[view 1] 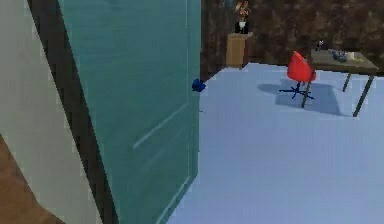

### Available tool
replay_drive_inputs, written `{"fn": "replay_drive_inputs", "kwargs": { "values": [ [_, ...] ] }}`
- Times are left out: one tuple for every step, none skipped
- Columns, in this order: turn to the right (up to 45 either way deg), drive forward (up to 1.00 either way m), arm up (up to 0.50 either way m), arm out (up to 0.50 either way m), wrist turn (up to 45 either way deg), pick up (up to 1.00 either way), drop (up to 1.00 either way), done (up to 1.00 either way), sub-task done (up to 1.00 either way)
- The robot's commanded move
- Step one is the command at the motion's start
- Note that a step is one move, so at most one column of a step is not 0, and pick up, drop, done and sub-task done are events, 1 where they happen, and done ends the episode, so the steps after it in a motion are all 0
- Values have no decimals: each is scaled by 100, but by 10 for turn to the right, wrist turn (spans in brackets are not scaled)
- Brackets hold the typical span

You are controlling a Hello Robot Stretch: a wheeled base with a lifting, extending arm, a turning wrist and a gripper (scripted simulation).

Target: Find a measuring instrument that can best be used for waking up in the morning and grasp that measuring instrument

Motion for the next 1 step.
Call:
{"fn": "replay_drive_inputs", "kwargs": {
  "values": [
    [90,0,0,0,0,0,0,0,0]
  ]
}}
